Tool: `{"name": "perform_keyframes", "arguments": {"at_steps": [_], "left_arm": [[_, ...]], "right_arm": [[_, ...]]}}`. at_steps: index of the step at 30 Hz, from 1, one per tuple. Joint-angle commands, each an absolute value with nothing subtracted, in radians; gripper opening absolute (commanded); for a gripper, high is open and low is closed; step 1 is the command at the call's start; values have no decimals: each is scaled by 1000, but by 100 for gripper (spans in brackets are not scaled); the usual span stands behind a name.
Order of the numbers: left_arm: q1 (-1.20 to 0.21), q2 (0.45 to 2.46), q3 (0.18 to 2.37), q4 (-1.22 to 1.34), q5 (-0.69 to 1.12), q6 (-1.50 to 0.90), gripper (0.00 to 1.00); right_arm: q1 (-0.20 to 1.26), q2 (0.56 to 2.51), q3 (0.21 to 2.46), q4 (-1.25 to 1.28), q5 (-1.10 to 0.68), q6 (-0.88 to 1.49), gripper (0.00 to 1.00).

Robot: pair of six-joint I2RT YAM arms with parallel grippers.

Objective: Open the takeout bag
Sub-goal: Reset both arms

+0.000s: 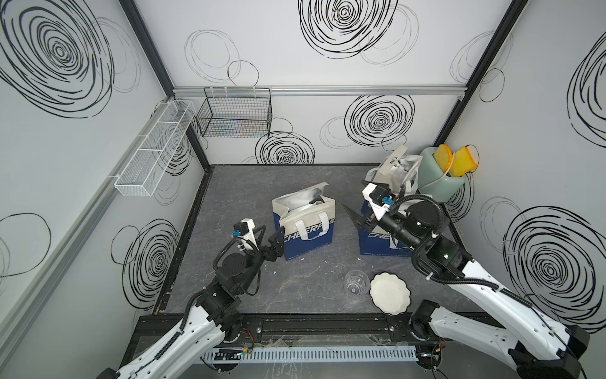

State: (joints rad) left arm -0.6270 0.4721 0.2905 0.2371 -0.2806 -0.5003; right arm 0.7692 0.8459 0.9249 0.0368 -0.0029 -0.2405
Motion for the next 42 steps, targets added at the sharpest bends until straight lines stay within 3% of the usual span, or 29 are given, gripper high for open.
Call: {"name": "perform_keyframes", "arguments": {"at_steps": [1, 5, 9, 15, 18, 26, 37, 42], "left_arm": [[-632, 471, 326, 252, -394, -449, 89], [-632, 472, 322, 257, -463, -391, 89], [-632, 457, 300, 263, -504, -374, 89], [-630, 458, 258, 297, -617, -302, 92], [-627, 466, 246, 294, -637, -295, 92], [-627, 445, 203, 313, -637, -286, 92], [-620, 488, 193, 323, -617, -298, 92], [-620, 478, 179, 333, -606, -297, 93]], "right_arm": [[777, 753, 870, -75, 73, -83, 91], [785, 626, 816, -220, 197, 68, 92], [792, 511, 752, -318, 201, 130, 93], [793, 460, 637, -283, 244, 103, 92], [795, 458, 586, -254, 272, 134, 92], [831, 463, 573, -306, 325, 246, 80], [888, 630, 637, -543, 379, 669, 64], [889, 661, 592, -571, 442, 765, 62]]}}
